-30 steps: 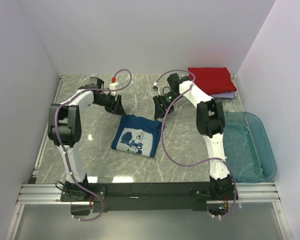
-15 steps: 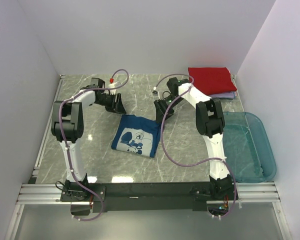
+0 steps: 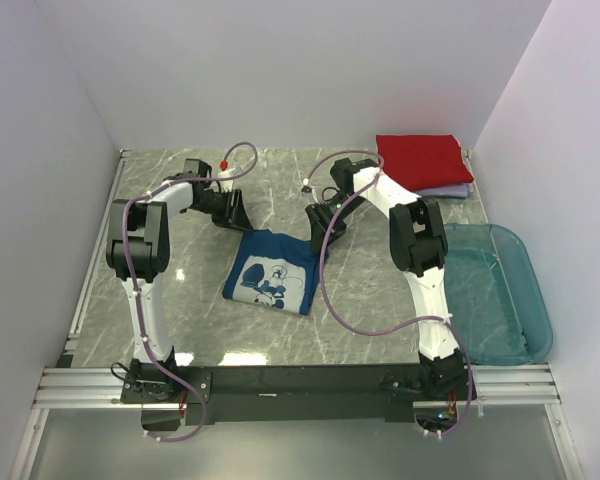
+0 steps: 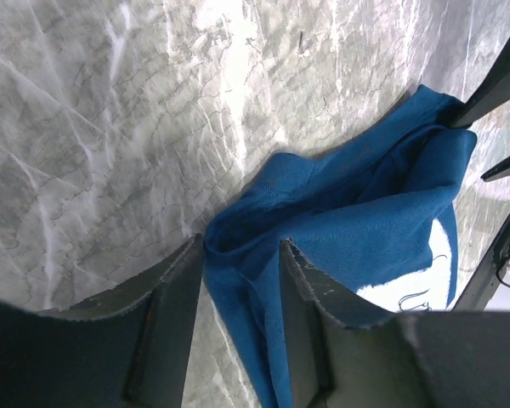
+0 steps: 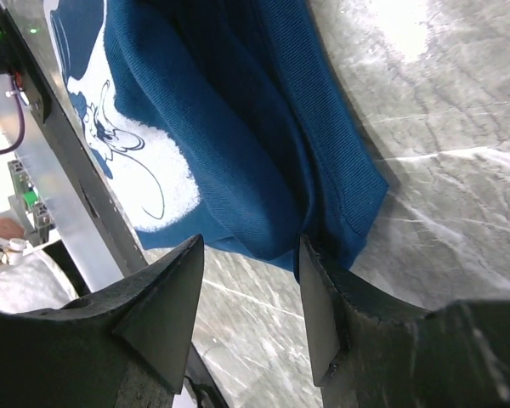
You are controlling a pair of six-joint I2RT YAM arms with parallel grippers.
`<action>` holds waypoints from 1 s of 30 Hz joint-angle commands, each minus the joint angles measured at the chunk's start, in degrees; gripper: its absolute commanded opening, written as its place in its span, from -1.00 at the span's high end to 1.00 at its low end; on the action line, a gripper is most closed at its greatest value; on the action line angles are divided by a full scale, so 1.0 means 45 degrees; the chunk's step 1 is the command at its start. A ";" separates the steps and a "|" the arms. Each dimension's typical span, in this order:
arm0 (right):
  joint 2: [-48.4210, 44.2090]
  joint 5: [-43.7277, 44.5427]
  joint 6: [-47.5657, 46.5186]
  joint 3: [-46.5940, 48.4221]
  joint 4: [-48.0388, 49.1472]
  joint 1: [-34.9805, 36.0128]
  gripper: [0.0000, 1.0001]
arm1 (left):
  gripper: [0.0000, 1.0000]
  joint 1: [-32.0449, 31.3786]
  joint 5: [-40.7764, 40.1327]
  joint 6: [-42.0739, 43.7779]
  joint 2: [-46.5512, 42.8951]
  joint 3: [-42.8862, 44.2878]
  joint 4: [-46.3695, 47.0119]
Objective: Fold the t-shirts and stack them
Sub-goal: Fold the tshirt
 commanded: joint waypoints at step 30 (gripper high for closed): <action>-0.0855 0.0907 -0.1190 0.1345 -0.2496 -0.0519 1.00 | 0.99 0.0504 -0.0022 -0.1068 -0.1641 -0.0750 0.2321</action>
